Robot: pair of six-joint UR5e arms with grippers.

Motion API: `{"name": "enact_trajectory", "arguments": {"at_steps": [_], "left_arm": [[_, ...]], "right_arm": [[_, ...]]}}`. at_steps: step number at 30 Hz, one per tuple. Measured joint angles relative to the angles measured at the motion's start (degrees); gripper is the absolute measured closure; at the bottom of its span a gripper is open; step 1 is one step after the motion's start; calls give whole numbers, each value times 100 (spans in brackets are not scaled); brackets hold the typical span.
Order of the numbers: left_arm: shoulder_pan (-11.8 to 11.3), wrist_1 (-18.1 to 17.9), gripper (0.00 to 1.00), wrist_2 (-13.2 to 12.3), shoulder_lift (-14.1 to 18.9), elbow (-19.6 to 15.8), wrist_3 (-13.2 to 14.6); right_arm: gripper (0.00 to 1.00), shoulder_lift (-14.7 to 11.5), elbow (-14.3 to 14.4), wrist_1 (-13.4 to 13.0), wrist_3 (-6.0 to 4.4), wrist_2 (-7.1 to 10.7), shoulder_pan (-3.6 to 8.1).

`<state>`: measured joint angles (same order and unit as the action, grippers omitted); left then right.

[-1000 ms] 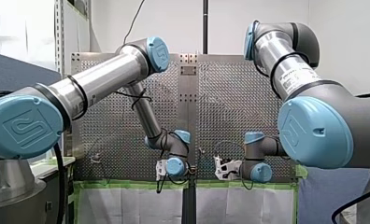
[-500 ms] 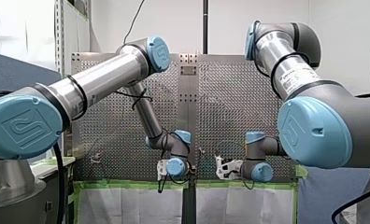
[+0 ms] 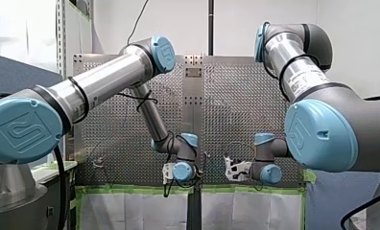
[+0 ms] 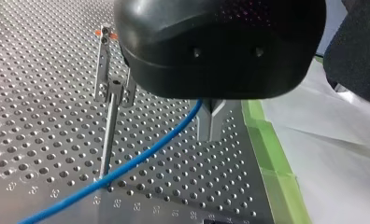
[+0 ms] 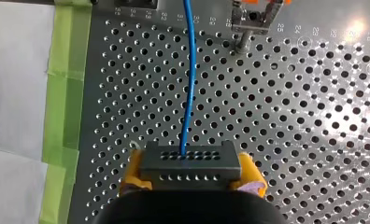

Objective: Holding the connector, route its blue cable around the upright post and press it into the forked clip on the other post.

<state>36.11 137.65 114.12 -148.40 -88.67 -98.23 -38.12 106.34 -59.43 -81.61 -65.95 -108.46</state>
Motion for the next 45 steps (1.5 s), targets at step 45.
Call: {"name": "enact_trajectory", "arguments": {"at_steps": [45], "left_arm": [[-15,-341,100,-193,194,-9,-340]], "right_arm": [[100,0,-276,131,-32,49,257]]}}
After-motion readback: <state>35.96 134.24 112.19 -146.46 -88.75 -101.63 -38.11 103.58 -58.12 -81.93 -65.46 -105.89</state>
